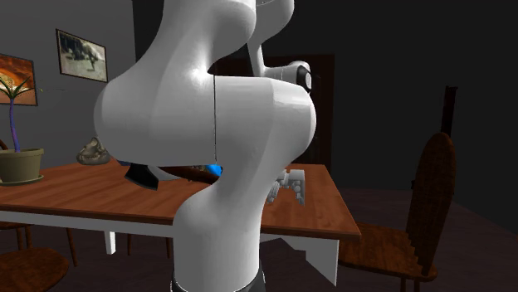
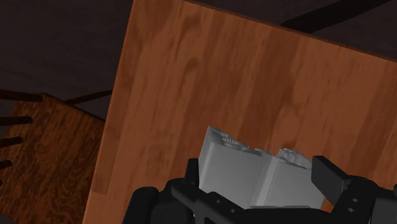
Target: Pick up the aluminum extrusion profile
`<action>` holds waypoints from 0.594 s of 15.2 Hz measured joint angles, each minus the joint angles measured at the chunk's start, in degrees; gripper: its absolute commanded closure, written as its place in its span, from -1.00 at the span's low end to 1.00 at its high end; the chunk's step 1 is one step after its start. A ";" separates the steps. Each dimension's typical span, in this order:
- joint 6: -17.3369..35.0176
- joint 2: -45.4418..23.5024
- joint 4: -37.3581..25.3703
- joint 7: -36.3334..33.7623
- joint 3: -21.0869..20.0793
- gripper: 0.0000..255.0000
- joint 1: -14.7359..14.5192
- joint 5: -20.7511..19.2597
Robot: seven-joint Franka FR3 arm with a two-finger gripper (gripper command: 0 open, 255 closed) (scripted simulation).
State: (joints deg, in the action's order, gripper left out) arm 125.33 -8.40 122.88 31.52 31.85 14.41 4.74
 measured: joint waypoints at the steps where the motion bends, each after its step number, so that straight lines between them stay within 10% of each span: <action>1: 0.51 -1.37 -0.49 0.69 0.01 -1.00 0.43 0.92; 9: 5.25 -5.82 0.65 3.06 -0.77 -1.00 1.56 4.18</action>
State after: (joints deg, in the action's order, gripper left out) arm 130.58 -14.22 123.53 34.58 31.08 15.97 8.91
